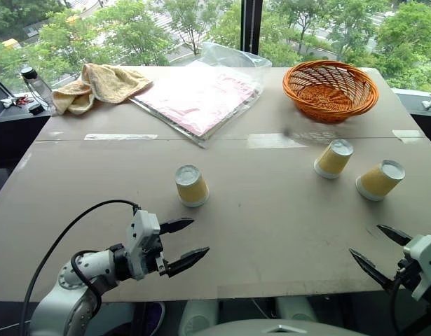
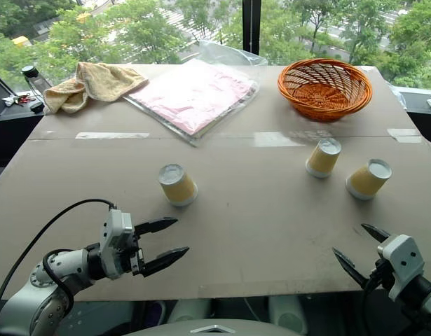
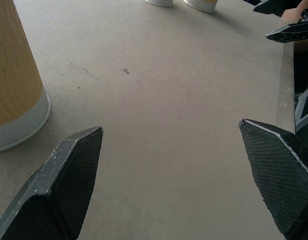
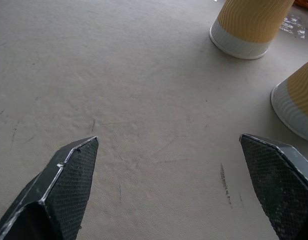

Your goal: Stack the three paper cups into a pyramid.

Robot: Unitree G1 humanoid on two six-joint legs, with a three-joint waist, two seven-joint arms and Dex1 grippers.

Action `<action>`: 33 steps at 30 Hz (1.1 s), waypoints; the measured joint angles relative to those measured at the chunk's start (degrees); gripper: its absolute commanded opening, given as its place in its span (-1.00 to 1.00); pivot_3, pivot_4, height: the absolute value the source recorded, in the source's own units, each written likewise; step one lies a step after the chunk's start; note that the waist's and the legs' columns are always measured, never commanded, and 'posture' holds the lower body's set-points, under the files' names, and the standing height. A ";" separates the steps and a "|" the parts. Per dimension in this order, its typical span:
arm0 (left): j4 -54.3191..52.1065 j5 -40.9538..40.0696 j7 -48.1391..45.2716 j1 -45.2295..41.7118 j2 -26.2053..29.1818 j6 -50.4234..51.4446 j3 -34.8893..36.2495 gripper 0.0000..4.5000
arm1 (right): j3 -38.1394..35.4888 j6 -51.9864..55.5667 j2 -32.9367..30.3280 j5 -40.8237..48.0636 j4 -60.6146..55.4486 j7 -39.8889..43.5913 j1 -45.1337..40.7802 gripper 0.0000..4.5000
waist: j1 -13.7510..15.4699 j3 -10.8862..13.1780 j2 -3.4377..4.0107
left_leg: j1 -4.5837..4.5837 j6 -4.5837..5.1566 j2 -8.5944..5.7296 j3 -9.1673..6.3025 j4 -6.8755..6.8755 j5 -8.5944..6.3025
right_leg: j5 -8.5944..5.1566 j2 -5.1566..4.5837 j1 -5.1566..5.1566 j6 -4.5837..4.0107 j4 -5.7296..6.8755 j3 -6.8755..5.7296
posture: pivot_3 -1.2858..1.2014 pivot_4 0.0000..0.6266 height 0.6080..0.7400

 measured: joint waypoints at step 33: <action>31.05 4.01 -7.45 -33.16 -0.29 -5.13 -0.57 0.76 | 17.66 9.86 -9.02 12.84 -20.02 1.54 -12.71 1.00 | -0.01 -0.01 -0.14 | -0.44 0.03 -0.07 -0.43 0.12 0.01 | 0.17 0.13 -0.20 -0.10 0.09 -0.31 | 0.03 -0.52 1.00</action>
